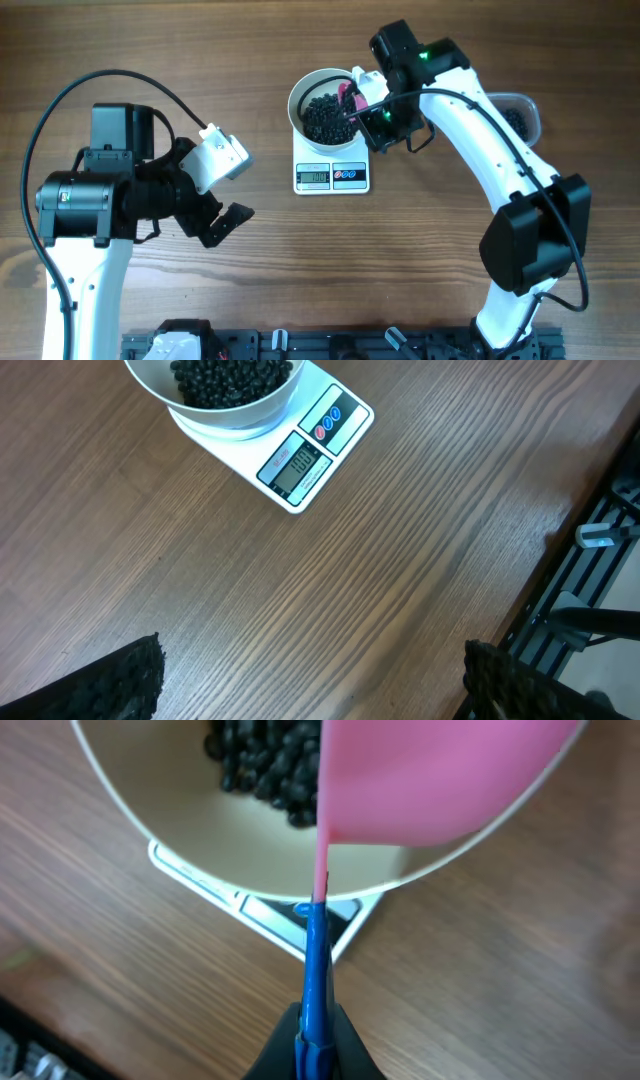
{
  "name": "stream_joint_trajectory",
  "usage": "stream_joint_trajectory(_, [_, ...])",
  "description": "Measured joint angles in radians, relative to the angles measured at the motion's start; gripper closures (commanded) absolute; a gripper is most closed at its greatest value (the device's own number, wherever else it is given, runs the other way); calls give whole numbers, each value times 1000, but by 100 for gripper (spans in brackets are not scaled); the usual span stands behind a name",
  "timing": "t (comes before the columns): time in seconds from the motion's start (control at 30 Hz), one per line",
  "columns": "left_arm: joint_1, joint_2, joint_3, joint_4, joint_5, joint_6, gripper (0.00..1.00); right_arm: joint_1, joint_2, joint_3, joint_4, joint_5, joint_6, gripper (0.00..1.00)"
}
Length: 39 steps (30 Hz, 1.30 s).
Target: Scoop item into bowl and weigh 150g on scale
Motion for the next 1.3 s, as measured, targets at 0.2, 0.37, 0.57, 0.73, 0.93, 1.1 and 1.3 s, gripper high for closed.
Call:
stream_joint_trajectory(0.2, [0, 0, 0, 0, 0, 0, 0, 8, 0, 5, 0, 92, -1, 96])
stream_joint_trajectory(0.37, [0, 0, 0, 0, 0, 0, 0, 51, 0, 24, -20, 173, -22, 96])
stream_joint_trajectory(0.57, [0, 0, 0, 0, 0, 0, 0, 121, 0, 41, -20, 274, -51, 96])
stream_joint_trajectory(0.73, [0, 0, 0, 0, 0, 0, 0, 131, 0, 41, -21, 380, -62, 96])
stream_joint_trajectory(0.93, [0, 0, 0, 0, 0, 0, 0, 131, 0, 41, -18, 416, -70, 96])
stream_joint_trajectory(1.1, [0, 0, 0, 0, 0, 0, 0, 131, 0, 41, -11, 404, -73, 96])
stream_joint_trajectory(1.3, [0, 0, 0, 0, 0, 0, 0, 131, 0, 57, -21, 404, -73, 96])
